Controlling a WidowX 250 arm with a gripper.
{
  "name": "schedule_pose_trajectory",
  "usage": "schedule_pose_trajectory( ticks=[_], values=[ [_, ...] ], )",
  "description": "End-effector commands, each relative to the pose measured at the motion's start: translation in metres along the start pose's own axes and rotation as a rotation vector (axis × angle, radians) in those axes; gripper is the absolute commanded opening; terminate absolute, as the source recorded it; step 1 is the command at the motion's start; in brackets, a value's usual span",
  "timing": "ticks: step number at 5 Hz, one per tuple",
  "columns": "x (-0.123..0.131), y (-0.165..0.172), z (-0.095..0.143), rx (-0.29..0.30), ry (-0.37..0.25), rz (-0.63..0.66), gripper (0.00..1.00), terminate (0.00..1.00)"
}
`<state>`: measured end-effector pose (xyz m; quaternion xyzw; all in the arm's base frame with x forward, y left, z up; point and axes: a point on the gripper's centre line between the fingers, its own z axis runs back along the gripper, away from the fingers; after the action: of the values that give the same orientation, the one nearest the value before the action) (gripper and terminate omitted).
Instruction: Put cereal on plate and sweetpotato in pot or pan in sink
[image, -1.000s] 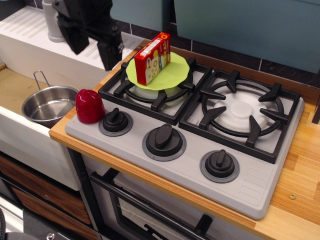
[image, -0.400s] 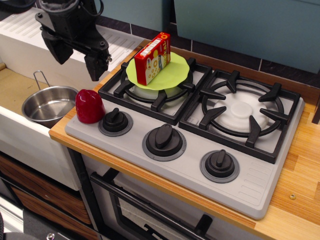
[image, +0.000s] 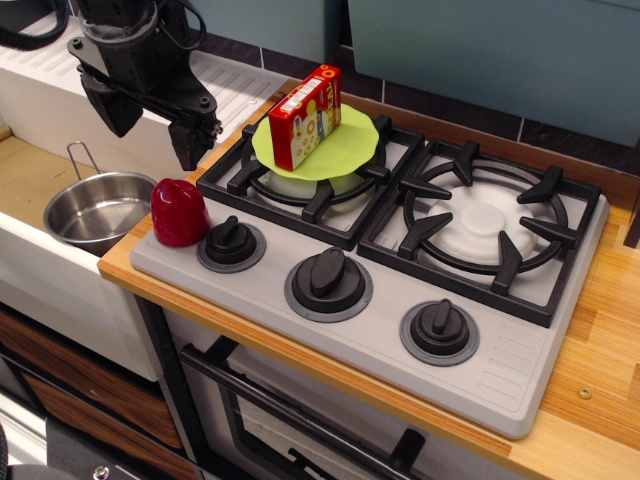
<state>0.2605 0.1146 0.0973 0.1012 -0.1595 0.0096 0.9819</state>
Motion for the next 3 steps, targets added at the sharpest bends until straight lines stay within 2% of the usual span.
schedule_pose_trajectory(
  ticks=[1,3],
  values=[
    [0.005,-0.004,-0.011,-0.004,-0.008,0.007,1.0,0.0],
    [-0.004,-0.008,-0.032,-0.026,0.034,0.039,1.0,0.0]
  ],
)
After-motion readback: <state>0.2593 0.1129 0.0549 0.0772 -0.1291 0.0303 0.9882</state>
